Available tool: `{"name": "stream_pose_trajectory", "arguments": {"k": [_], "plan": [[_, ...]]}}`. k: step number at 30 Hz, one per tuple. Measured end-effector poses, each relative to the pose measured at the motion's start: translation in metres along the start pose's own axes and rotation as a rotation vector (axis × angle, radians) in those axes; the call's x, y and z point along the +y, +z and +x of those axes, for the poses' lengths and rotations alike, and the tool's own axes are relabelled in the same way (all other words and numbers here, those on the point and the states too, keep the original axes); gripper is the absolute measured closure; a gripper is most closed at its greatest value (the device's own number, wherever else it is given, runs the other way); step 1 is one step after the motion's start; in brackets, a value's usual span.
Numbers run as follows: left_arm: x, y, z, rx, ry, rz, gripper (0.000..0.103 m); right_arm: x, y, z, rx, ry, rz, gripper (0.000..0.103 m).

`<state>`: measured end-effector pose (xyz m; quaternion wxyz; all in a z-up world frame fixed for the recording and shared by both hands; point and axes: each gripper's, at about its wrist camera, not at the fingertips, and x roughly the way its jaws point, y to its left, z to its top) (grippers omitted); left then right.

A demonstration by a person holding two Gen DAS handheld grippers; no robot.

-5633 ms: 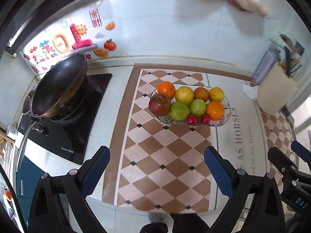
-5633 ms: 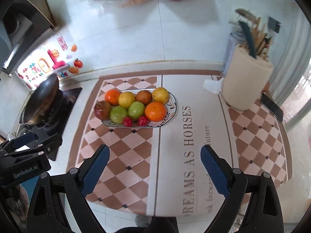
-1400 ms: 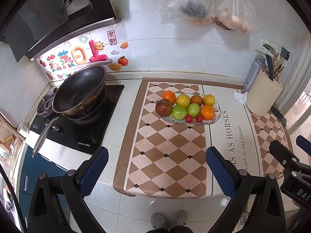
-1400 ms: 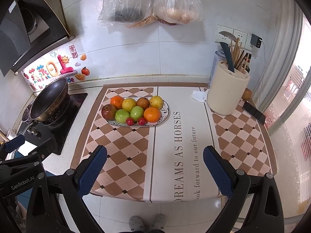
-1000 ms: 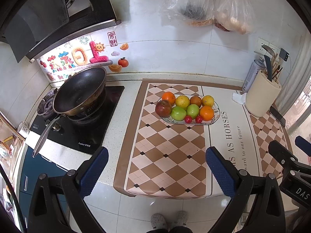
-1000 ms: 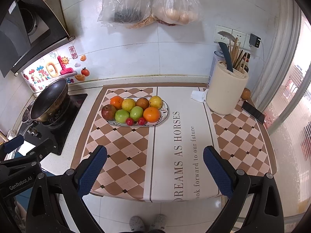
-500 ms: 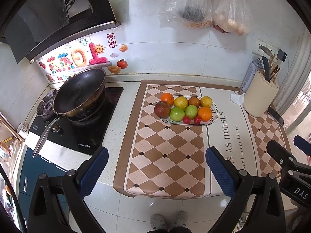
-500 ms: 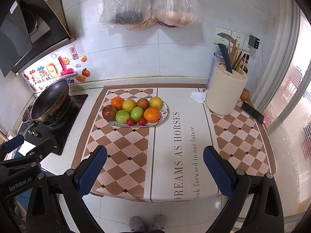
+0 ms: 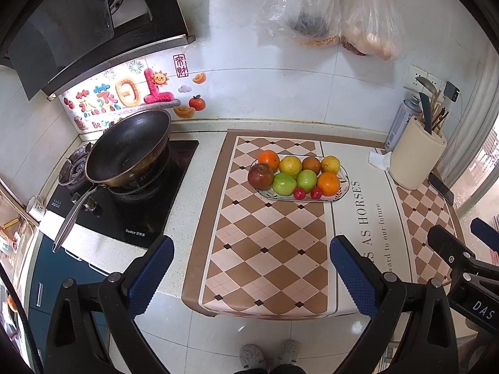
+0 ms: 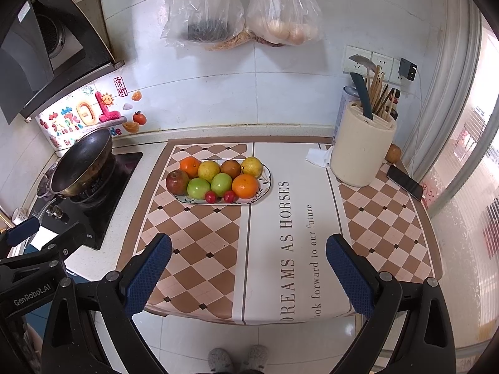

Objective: Organize fruits

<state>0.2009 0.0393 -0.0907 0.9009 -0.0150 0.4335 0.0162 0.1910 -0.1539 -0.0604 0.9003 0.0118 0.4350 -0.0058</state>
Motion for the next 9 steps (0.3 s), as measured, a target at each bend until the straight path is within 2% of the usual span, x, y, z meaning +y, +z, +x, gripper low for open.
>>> {"name": "stream_pose_trajectory", "arguments": {"k": [9], "plan": [[-0.0009, 0.0029, -0.0082, -0.016, 0.0, -0.005, 0.001, 0.0028, 0.0031, -0.0019, 0.001, 0.006, 0.001, 0.002]]}}
